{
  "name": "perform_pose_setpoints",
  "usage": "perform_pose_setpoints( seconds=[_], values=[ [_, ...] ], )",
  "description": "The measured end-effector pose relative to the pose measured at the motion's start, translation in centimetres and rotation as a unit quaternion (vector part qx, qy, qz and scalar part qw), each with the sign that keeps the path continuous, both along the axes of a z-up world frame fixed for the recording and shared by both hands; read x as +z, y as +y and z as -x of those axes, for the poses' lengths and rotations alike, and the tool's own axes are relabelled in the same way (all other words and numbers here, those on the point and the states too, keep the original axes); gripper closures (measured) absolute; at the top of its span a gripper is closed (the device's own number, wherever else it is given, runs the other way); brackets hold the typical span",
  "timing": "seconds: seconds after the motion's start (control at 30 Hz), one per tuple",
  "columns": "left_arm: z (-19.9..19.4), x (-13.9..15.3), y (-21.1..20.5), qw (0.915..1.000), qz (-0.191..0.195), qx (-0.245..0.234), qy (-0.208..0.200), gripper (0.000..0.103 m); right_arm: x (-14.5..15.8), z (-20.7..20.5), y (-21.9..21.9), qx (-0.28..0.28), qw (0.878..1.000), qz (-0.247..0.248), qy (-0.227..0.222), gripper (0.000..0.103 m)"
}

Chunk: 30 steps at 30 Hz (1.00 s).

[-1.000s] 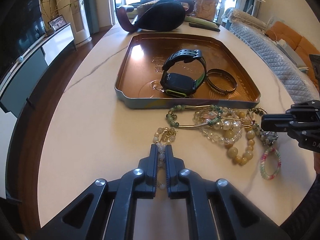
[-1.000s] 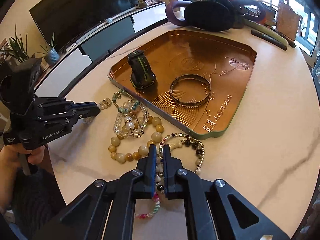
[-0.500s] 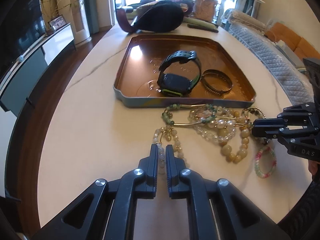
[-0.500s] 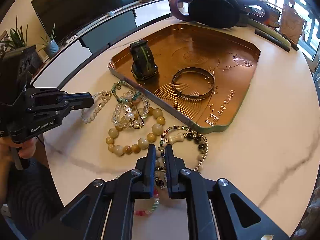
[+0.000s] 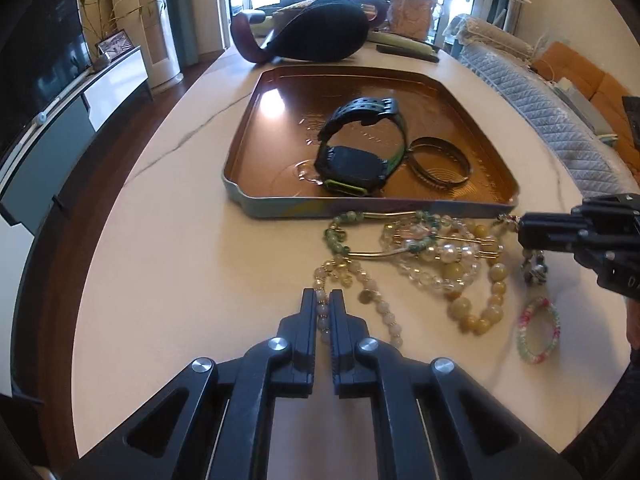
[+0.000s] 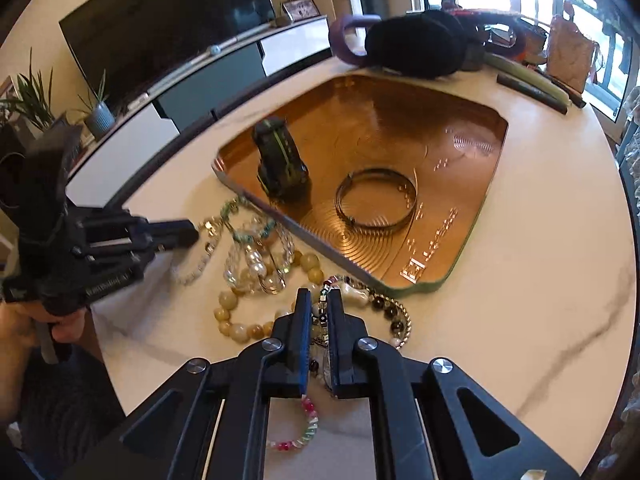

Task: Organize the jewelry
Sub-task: 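Drag the black-and-white beaded bracelet away from the pile with the right gripper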

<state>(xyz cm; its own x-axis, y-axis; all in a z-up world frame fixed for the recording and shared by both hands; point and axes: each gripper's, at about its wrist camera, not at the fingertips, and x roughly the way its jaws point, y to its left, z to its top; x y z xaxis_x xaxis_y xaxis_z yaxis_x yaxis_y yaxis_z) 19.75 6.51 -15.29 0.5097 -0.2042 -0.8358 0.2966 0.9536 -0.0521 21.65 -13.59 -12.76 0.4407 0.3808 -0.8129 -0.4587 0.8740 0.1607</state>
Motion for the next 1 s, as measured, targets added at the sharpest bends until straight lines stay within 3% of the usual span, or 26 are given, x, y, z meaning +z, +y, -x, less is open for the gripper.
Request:
perform_pose_setpoints(
  seconds=[0.4,0.67,0.87,1.0],
  values=[
    [1.4,1.9,0.0,0.9995,0.013,0.002,-0.029,0.097,1.1,0.8,-0.9,0.008,1.000,-0.017,0.001,0.096],
    [1.3,1.5,0.0,0.9998,0.001,0.005,-0.021,0.097,-0.7,0.4,-0.8,0.004,0.999,0.021,0.025,0.095],
    [1.5,2.0,0.1,0.9995,0.009,0.005,-0.031,0.097,2.1,0.7,-2.5,-0.011,1.000,-0.020,-0.012,0.096],
    [1.6,2.0,-0.1,0.9994,0.005,0.001,-0.033,0.097,1.9,0.7,-2.4,-0.007,1.000,-0.003,-0.011,0.095]
  ],
)
